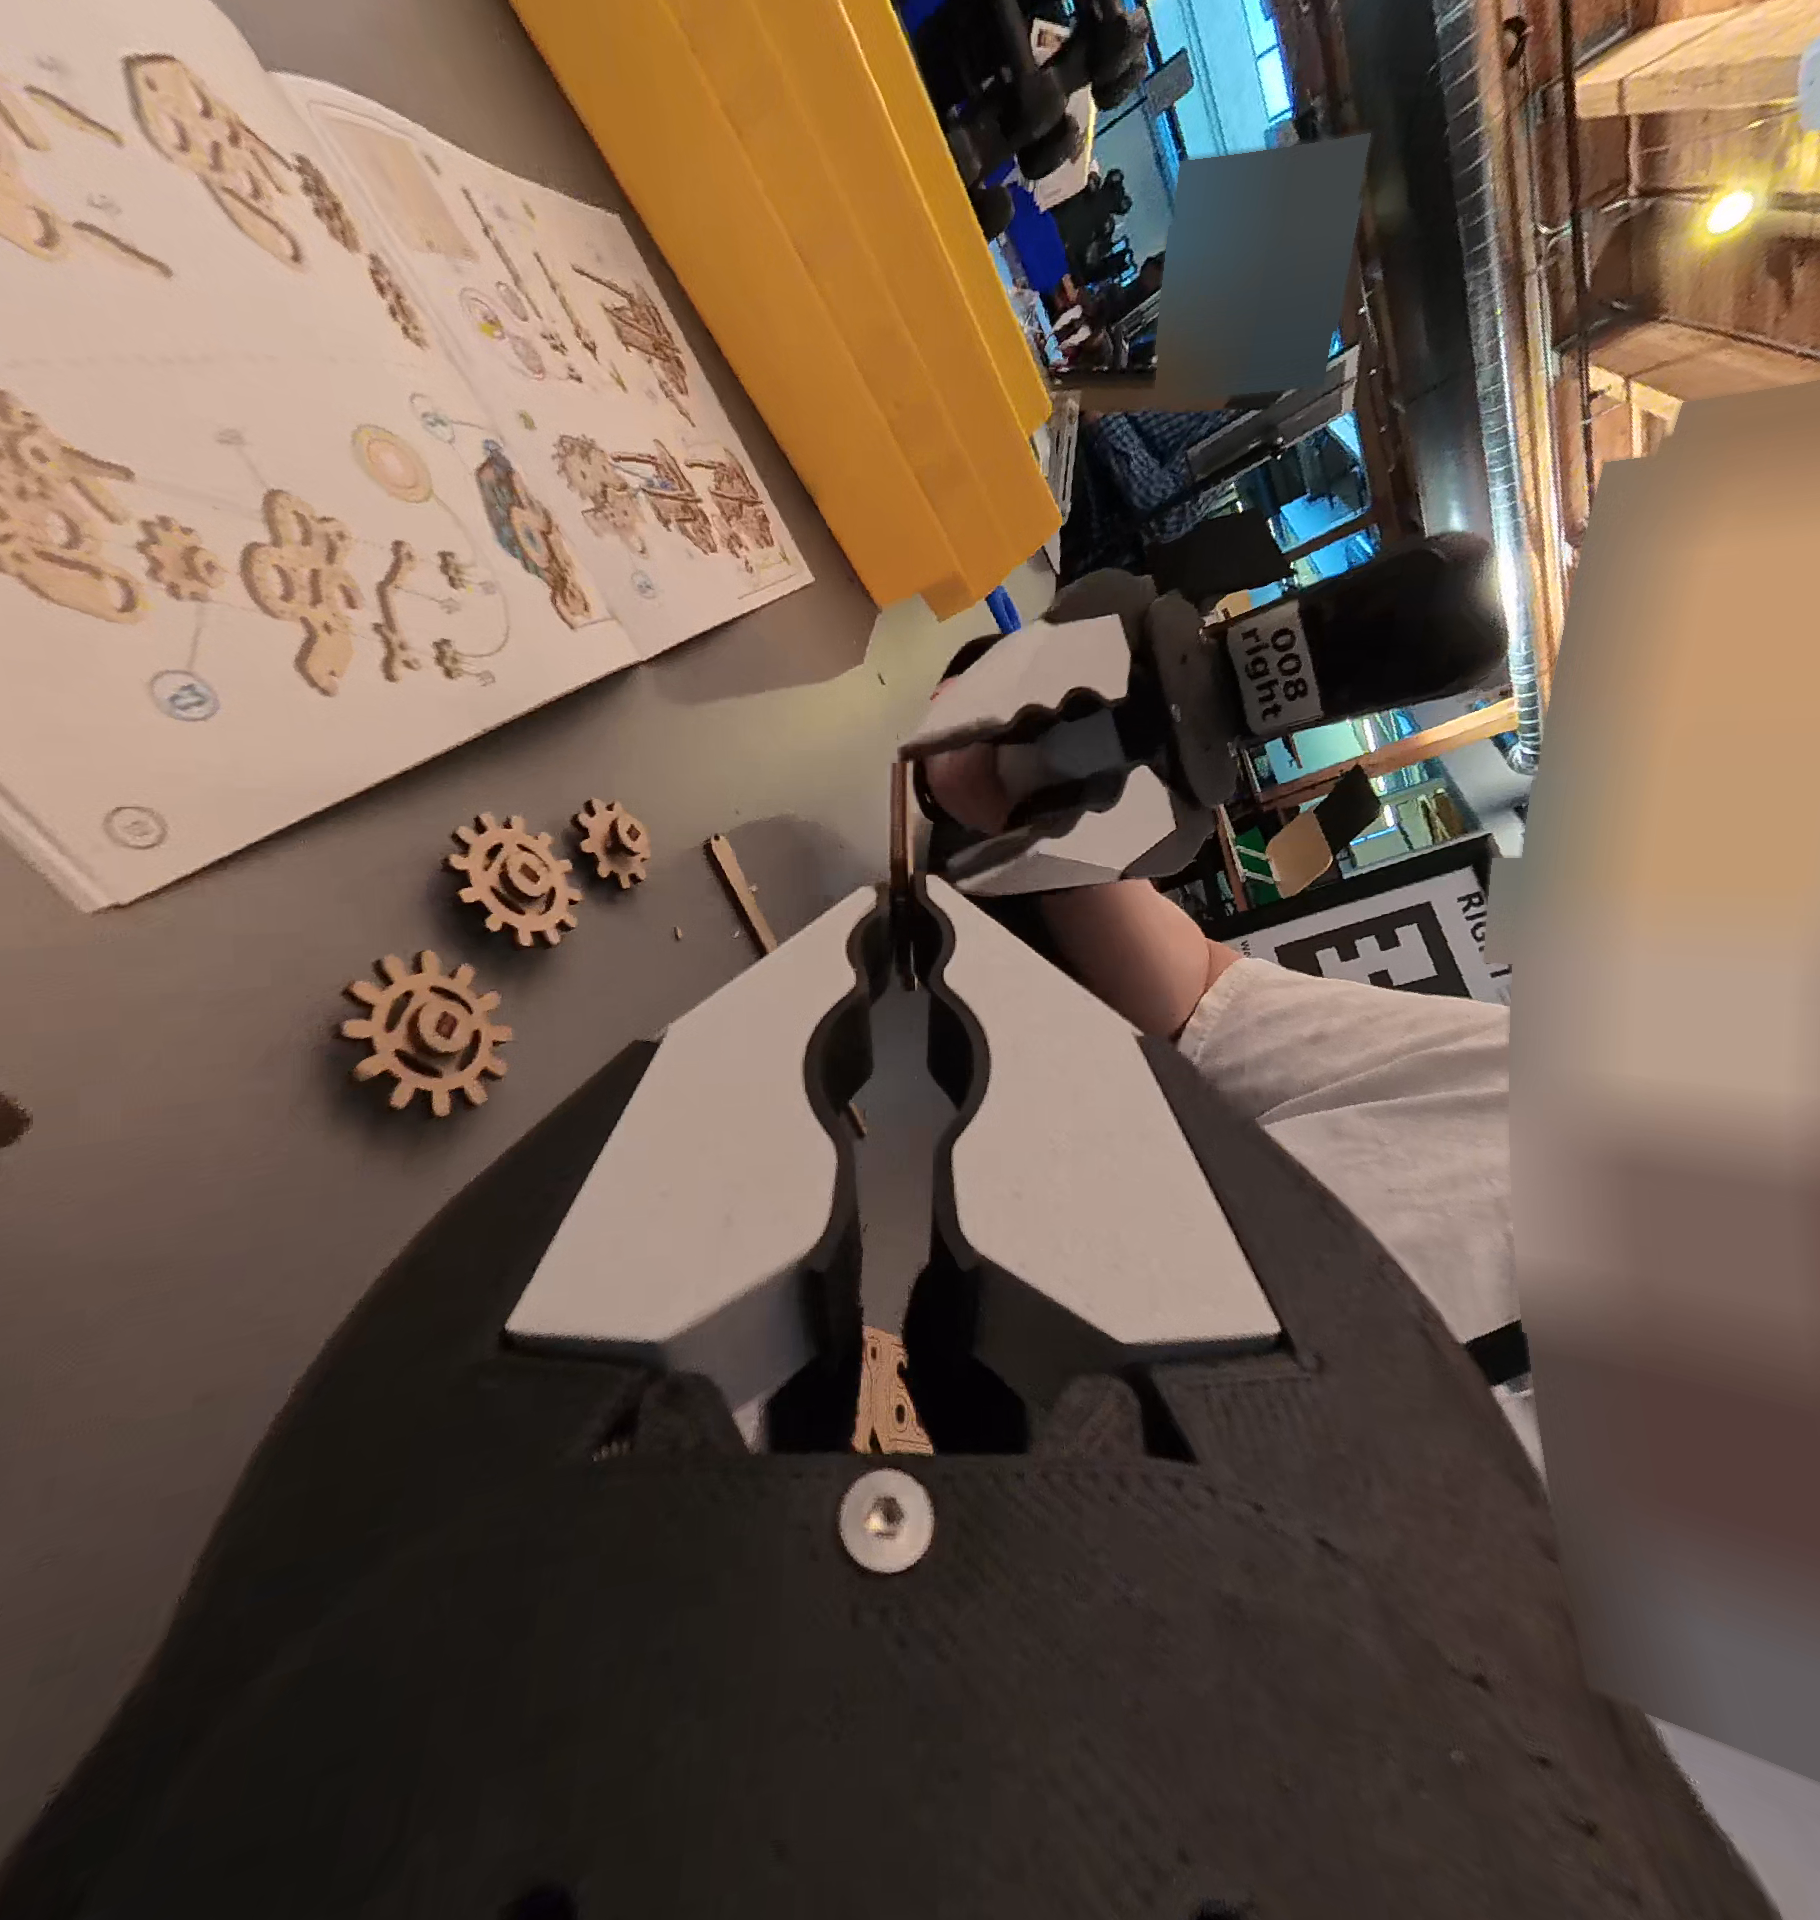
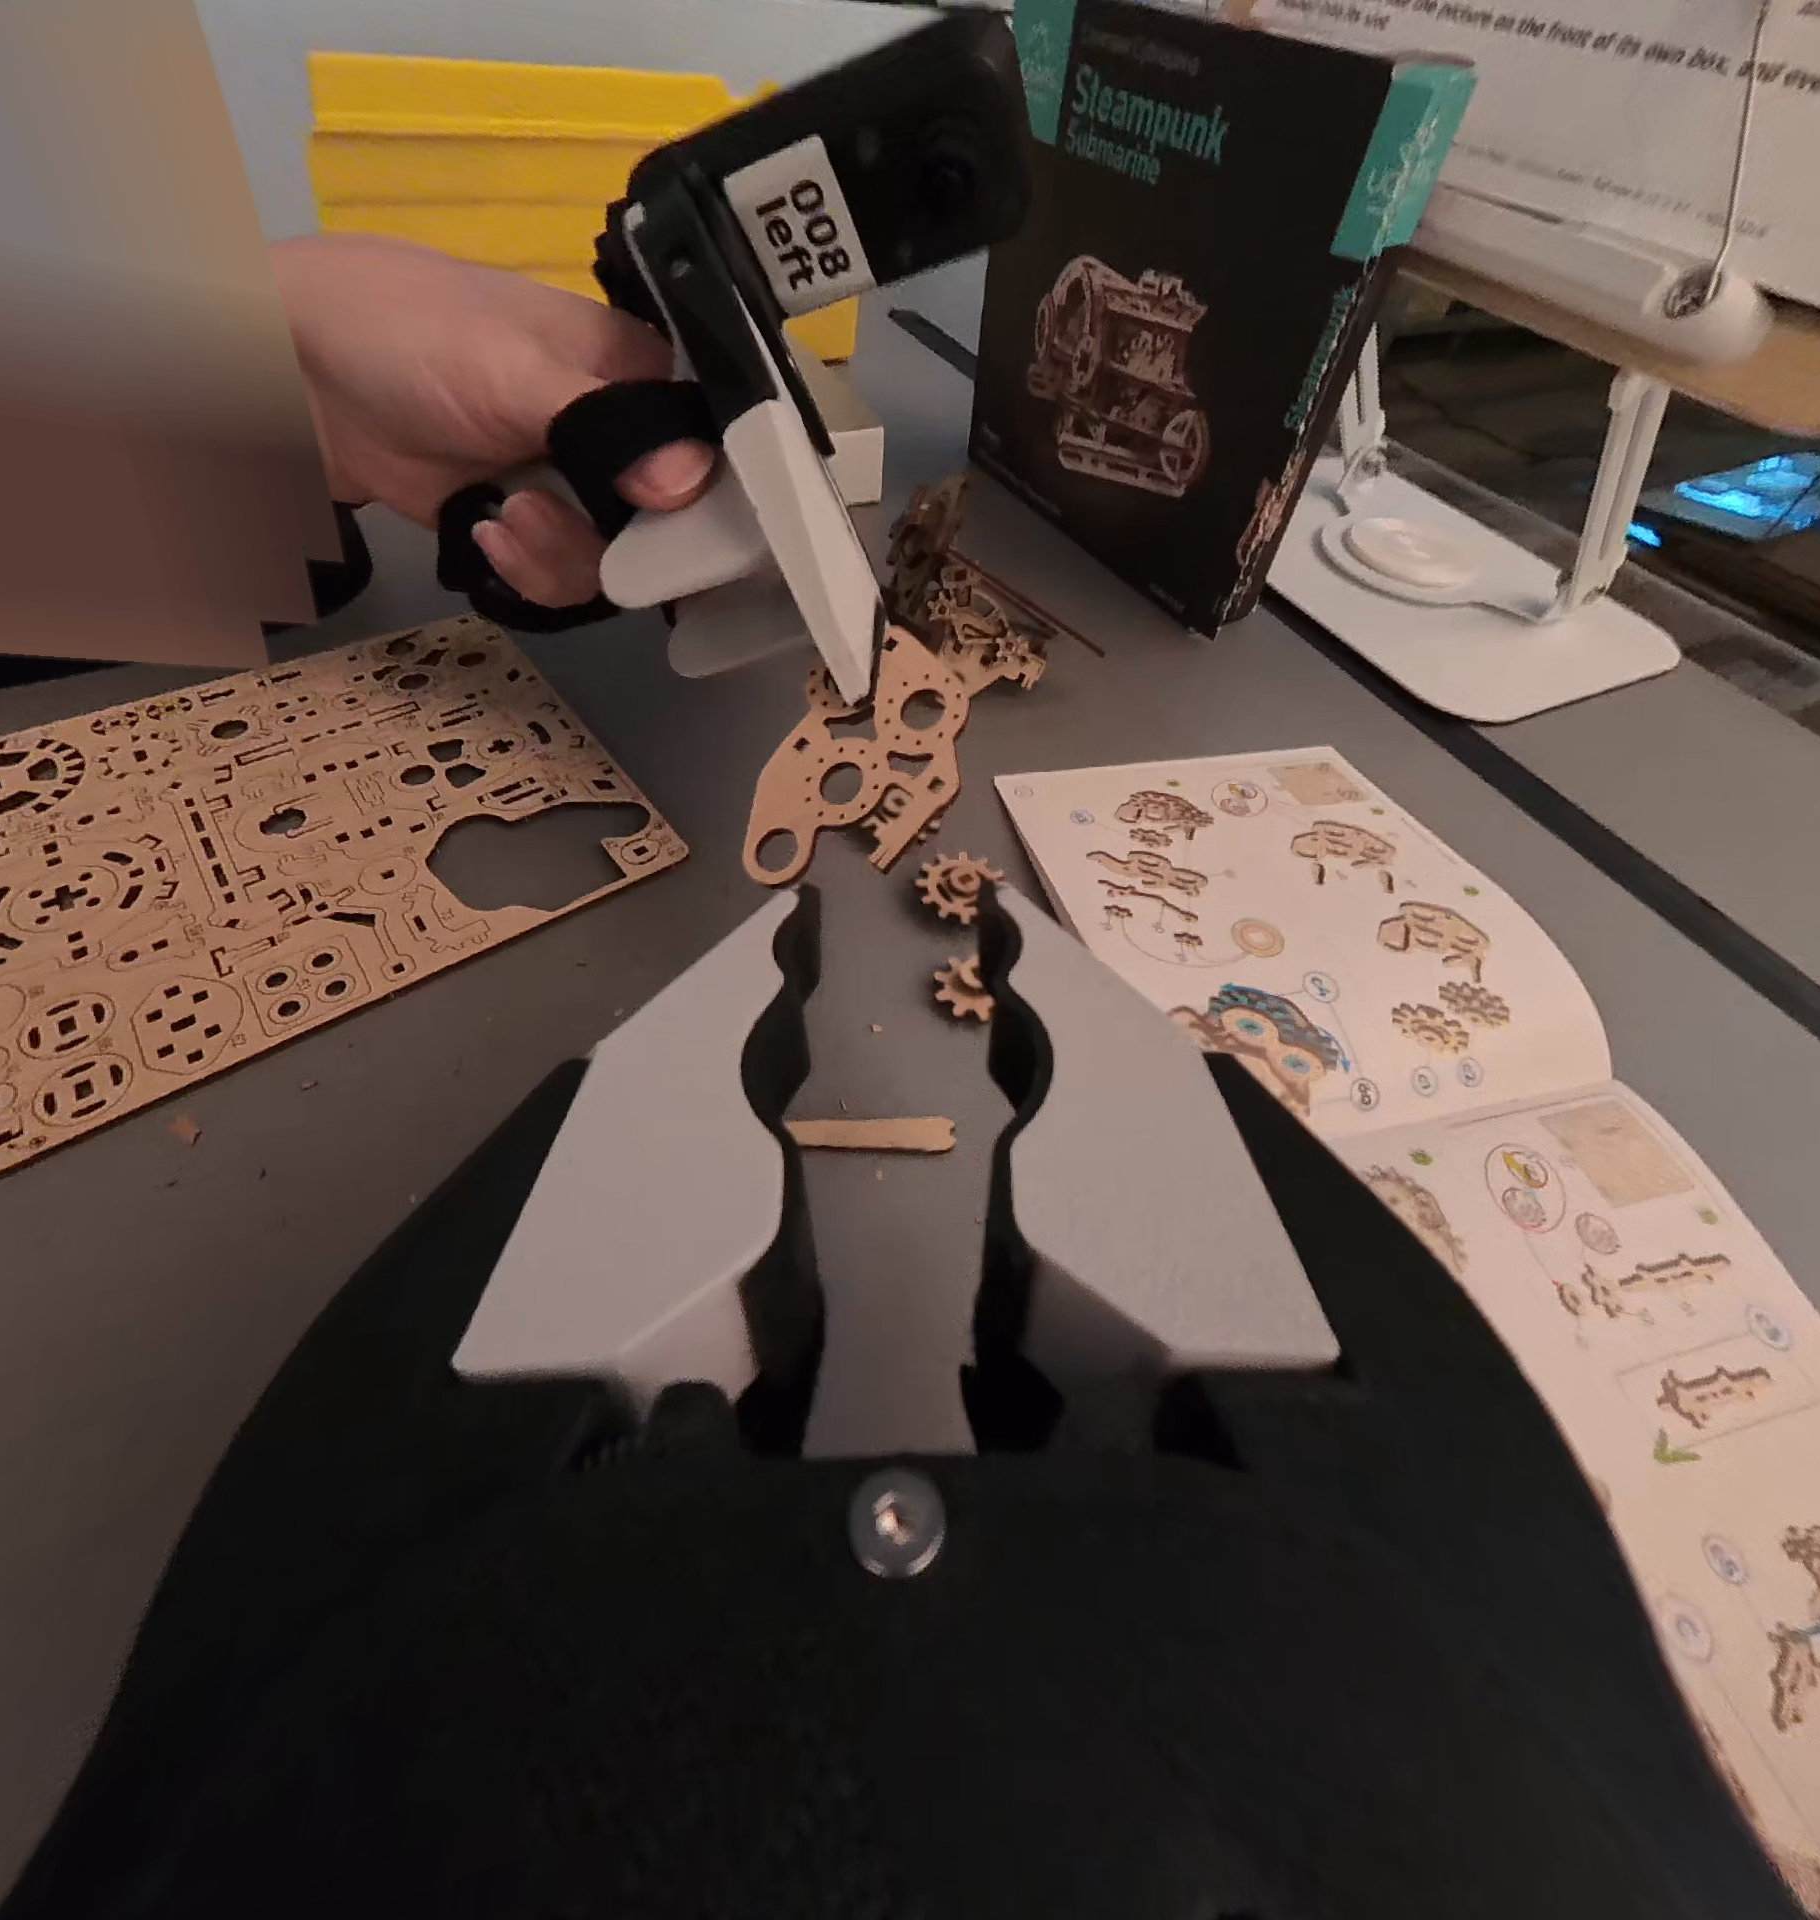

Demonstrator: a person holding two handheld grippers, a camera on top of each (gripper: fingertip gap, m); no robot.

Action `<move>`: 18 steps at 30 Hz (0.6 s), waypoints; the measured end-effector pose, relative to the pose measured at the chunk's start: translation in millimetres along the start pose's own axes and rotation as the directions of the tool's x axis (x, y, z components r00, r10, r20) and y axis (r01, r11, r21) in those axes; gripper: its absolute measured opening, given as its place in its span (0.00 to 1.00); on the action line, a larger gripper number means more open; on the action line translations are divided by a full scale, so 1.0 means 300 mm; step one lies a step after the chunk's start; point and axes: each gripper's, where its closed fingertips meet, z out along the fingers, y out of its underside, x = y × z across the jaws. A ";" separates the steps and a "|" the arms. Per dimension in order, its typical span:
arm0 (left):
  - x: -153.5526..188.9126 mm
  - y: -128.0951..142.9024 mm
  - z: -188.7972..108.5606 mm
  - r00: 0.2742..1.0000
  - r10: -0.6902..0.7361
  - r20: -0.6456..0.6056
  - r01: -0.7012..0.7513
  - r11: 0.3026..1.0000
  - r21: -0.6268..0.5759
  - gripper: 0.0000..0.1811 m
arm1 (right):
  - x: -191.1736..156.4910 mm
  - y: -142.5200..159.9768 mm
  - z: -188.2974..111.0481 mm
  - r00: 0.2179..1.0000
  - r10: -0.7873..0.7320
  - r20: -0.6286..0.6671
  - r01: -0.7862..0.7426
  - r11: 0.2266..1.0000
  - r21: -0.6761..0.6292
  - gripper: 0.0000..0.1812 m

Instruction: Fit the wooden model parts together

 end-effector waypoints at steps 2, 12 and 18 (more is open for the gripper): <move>-0.006 0.008 -0.006 0.999 -0.034 -0.010 0.033 0.999 -0.022 0.00 | -0.023 -0.019 -0.001 0.999 -0.032 0.029 0.032 0.999 0.030 0.21; -0.008 0.068 0.040 0.995 -0.100 -0.022 0.097 0.989 -0.108 0.00 | -0.117 0.014 0.077 0.980 -0.198 0.003 0.197 0.976 -0.087 0.38; 0.006 0.073 0.045 0.993 -0.113 -0.041 0.108 0.988 -0.113 0.00 | -0.093 0.004 0.058 0.981 -0.193 -0.029 0.190 0.978 -0.085 0.25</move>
